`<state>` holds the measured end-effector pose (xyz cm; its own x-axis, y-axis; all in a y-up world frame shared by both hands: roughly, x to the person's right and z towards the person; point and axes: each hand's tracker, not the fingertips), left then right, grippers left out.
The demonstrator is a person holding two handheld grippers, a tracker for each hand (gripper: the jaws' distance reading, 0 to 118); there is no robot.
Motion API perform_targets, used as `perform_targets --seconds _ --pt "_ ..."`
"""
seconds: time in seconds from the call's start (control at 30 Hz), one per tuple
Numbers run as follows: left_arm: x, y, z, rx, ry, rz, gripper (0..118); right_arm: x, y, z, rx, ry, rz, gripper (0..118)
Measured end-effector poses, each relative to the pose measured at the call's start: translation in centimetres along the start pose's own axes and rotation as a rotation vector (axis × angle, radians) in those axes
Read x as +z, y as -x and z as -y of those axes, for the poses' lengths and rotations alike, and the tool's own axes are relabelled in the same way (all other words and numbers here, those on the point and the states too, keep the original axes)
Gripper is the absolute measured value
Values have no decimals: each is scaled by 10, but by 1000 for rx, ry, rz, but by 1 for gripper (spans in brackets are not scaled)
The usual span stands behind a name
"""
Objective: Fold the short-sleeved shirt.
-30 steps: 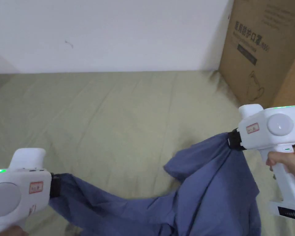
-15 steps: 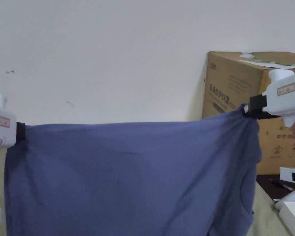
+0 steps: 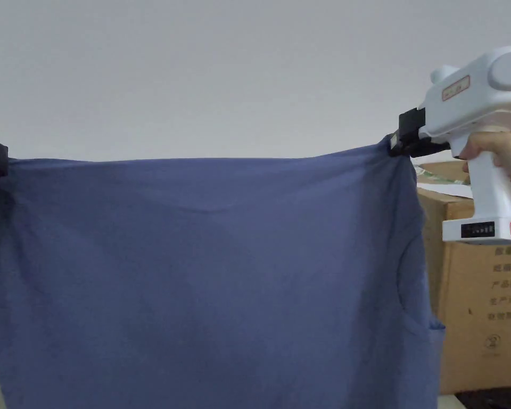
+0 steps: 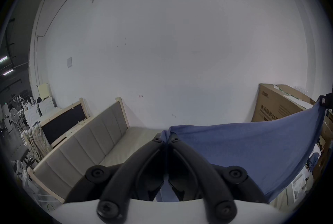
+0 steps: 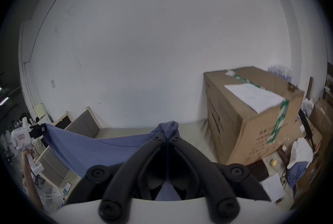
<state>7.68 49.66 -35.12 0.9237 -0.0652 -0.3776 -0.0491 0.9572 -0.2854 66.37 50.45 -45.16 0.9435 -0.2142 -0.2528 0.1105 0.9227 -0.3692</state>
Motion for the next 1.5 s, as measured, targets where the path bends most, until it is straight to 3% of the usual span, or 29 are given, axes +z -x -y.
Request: perform_targets --seconds 0.1,0.33,0.37,0.47,0.53,0.7,0.77,0.9,1.1,1.17,1.3,1.33,1.37,1.43,1.5 --pt "-27 -1 -32 -3 -12 -10 0 -22 9 -35 52 -6 29 1" --pt "-49 -11 -83 -26 -74 -55 0 -45 21 -76 27 -105 6 1" --pt "-49 -11 -83 21 -96 -62 0 -49 20 -75 35 -107 10 1" --pt "-49 -23 -73 -1 -101 -47 0 -66 11 -66 44 -86 25 1" --pt "-60 -25 -71 -26 -105 -80 0 -75 3 -56 7 -65 -4 1" --pt "-86 -29 -49 -15 -121 -73 0 -96 4 -33 30 -37 8 1" --pt "-99 -35 -30 -87 -94 -95 0 -110 2 -20 33 -15 7 1" --pt "-128 -47 38 -97 -19 -96 0 -152 -7 29 6 79 18 1" --pt "-231 -39 172 -64 225 -77 0 -226 -22 160 44 289 39 1" --pt "-252 -42 227 -69 306 -67 0 -251 -31 212 20 379 51 1" --pt "-274 -46 323 -97 479 -67 0 -273 -35 306 -60 534 86 1" --pt "-268 -47 342 -56 532 -52 0 -276 -38 328 -86 571 52 1" --pt "-263 -45 357 -4 535 -38 0 -278 -40 342 -79 599 26 1" --pt "-266 -42 386 24 579 -54 0 -278 -39 368 -62 605 62 1" --pt "-251 -49 399 -17 619 -54 0 -281 -49 379 -72 622 74 1"
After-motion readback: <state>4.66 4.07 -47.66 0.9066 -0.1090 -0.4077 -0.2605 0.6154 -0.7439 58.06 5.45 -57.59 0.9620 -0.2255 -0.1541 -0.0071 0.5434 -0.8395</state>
